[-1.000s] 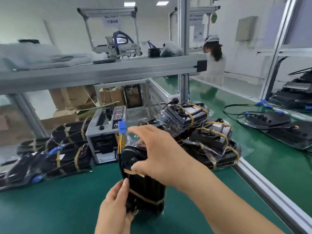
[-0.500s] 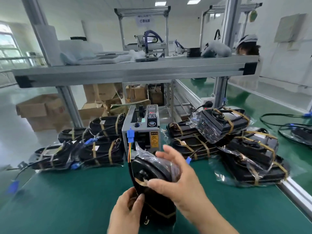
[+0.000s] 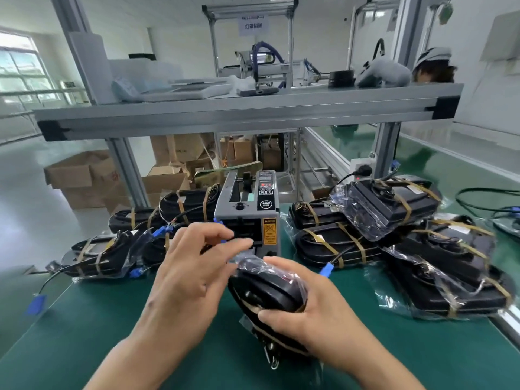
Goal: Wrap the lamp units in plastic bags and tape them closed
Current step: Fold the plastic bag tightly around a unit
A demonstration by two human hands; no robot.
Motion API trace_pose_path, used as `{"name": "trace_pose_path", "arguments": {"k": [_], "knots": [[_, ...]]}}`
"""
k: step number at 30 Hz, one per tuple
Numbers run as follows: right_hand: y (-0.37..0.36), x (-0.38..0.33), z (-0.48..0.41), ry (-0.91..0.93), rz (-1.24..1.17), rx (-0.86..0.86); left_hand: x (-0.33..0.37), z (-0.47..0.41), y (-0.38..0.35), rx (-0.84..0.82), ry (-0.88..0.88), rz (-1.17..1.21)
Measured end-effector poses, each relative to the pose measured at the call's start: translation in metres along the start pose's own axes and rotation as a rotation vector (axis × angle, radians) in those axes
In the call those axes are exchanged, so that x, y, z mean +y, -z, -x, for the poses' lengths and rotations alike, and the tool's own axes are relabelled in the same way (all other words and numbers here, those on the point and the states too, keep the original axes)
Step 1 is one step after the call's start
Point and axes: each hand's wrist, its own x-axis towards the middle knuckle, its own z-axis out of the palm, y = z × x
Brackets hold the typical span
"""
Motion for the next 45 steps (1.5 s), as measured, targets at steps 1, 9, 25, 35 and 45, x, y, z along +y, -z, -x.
{"name": "trace_pose_path", "arguments": {"k": [1,9,25,35,45], "knots": [[0.001,0.0,0.0,0.0,0.001,-0.002,-0.004,-0.004,-0.002,-0.021,-0.056,-0.044],[0.01,0.003,0.0,0.003,-0.004,-0.035,-0.01,-0.026,-0.009,-0.155,-0.137,0.166],[0.021,-0.001,-0.005,0.084,-0.12,-0.122,-0.007,-0.061,-0.003,-0.625,0.128,0.65],[0.021,0.0,-0.007,0.092,-0.111,-0.116,0.003,-0.052,-0.031,-0.351,0.117,0.533],[0.022,0.002,-0.002,0.083,-0.12,-0.138,0.011,-0.068,-0.03,-0.173,0.141,0.703]]}}
